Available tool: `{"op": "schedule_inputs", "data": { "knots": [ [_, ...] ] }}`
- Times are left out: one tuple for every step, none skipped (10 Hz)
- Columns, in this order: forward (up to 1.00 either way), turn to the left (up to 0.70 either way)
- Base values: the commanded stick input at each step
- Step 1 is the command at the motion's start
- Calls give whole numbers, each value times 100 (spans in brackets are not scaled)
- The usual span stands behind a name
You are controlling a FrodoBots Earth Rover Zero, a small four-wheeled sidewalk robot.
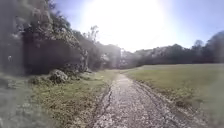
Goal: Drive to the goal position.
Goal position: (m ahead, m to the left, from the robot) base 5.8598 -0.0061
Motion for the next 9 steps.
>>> {"op": "schedule_inputs", "data": {
  "knots": [
    [50,0],
    [50,-27],
    [50,-27],
    [50,-15],
    [50,0],
    [50,0],
    [50,0],
    [50,0],
    [50,0]
  ]
}}
